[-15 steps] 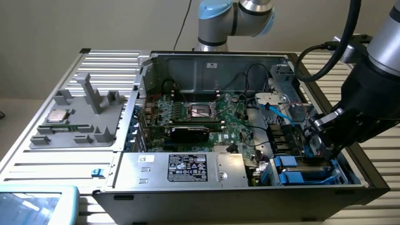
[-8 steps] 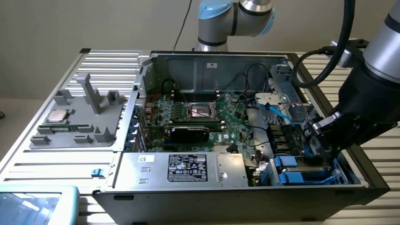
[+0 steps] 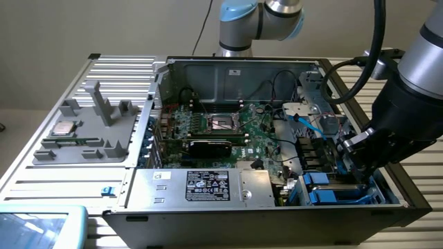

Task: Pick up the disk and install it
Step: 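Insert the second disk wire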

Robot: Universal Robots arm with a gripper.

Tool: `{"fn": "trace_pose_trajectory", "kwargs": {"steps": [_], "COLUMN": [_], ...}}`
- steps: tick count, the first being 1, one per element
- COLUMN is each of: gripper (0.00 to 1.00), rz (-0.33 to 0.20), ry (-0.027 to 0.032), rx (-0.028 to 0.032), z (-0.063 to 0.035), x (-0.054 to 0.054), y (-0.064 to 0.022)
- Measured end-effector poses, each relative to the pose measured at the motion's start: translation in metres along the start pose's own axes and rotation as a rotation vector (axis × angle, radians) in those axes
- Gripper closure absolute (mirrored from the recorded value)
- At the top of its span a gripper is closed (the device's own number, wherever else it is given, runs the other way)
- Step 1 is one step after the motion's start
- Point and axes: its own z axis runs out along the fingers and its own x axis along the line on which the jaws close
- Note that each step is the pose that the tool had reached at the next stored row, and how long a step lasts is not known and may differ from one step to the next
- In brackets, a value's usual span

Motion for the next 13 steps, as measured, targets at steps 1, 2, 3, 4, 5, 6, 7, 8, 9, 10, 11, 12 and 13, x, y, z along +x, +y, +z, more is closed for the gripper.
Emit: {"fn": "trace_pose_trajectory", "kwargs": {"steps": [1, 2, 3, 4, 5, 6, 7, 8, 9, 10, 11, 12, 13], "gripper": [0.89, 0.89, 0.89, 0.89, 0.89, 0.89, 0.89, 0.89, 0.89, 0.89, 0.89, 0.89, 0.89], "rz": [0.000, 0.000, 0.000, 0.000, 0.000, 0.000, 0.000, 0.000, 0.000, 0.000, 0.000, 0.000, 0.000], "ry": [0.0000, 0.0000, 0.0000, 0.0000, 0.0000, 0.0000, 0.0000, 0.0000, 0.0000, -0.0001, -0.0006, -0.0009, -0.0011], "rx": [-0.0001, -0.0002, -0.0002, -0.0002, 0.0000, 0.0000, 0.0001, 0.0000, -0.0001, 0.0000, 0.0003, 0.0007, 0.0008], "z": [0.0001, 0.0001, 0.0001, 0.0001, 0.0001, 0.0002, 0.0002, 0.0003, 0.0006, 0.0010, 0.0016, 0.0022, 0.0026], "x": [0.0000, 0.0000, 0.0000, 0.0000, 0.0000, 0.0000, 0.0000, 0.0000, 0.0000, 0.0000, 0.0000, 0.0001, 0.0001], "y": [0.0000, 0.0000, 0.0000, 0.0000, 0.0000, 0.0000, 0.0000, 0.0000, 0.0000, 0.0000, 0.0000, 0.0000, 0.0001]}}
